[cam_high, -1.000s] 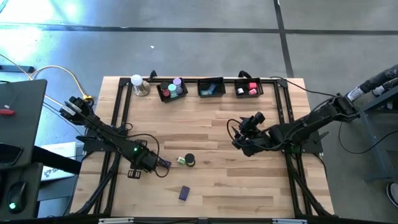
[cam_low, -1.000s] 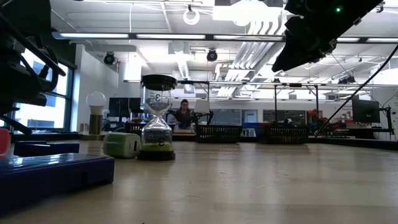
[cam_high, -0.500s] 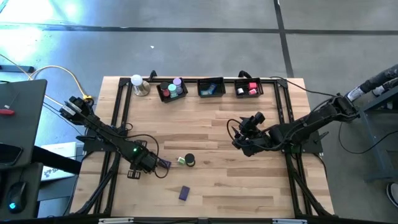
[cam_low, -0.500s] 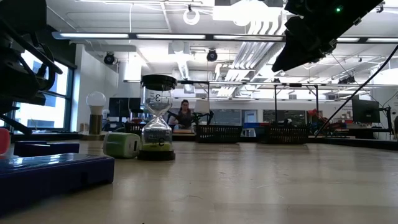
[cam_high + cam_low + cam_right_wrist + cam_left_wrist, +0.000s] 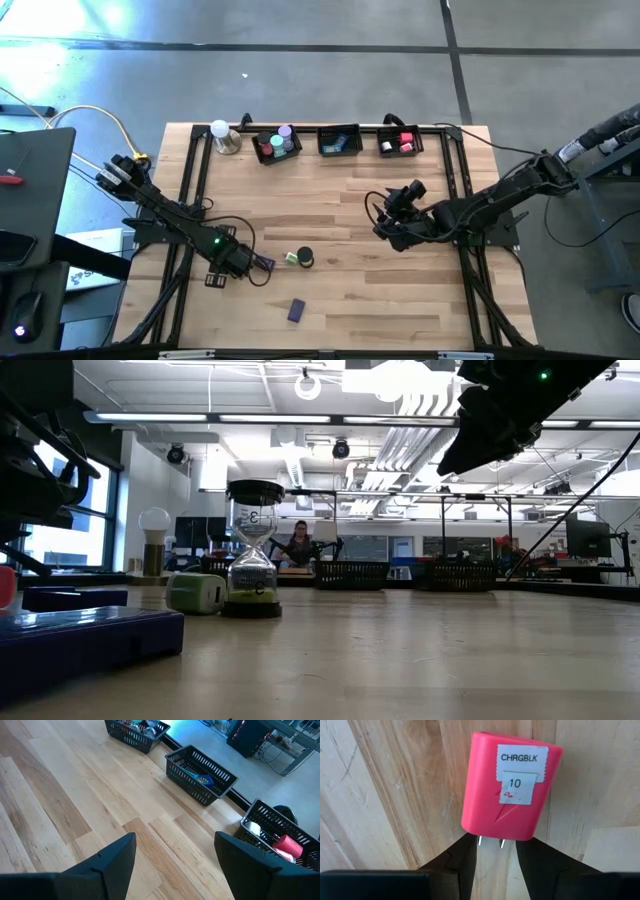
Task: Pick & Place Office items
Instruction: Put the pink charger adapter into the right black bin
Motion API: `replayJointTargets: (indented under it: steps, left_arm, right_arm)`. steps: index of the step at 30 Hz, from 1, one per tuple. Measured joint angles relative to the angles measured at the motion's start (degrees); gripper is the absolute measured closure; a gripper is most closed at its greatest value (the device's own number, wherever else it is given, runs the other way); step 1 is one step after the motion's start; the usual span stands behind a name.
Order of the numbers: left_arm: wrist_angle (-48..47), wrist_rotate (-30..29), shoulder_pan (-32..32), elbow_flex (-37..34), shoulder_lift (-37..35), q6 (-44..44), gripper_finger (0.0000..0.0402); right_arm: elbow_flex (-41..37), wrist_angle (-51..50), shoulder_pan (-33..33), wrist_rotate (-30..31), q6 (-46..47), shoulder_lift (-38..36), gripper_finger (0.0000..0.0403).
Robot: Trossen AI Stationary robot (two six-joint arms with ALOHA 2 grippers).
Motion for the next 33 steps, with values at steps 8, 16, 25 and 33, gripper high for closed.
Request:
replayJointTargets:
  steps: [8, 16, 25, 33]
  left_arm:
    - [0.0, 1.09, 0.07, 0.0, 0.02, -0.62, 0.0267]
    - [-0.11, 1.04, 0.07, 0.0, 0.0, -1.72, 0.0267]
    - [-0.17, 0.66, 0.07, 0.0, 0.0, -2.1, 0.0267]
    - [-0.41, 0.55, 0.76, 0.04, 0.0, -2.14, 0.0267]
  right_arm:
    - [0.0, 0.02, 0.01, 0.0, 0.0, -0.01, 0.0144]
    - [0.0, 0.02, 0.0, -0.01, 0.0, 0.0, 0.0144]
    - [0.0, 0.02, -0.01, -0.01, 0.0, 0.02, 0.0144]
    - [0.0, 0.04, -0.02, -0.01, 0.0, -0.01, 0.0144]
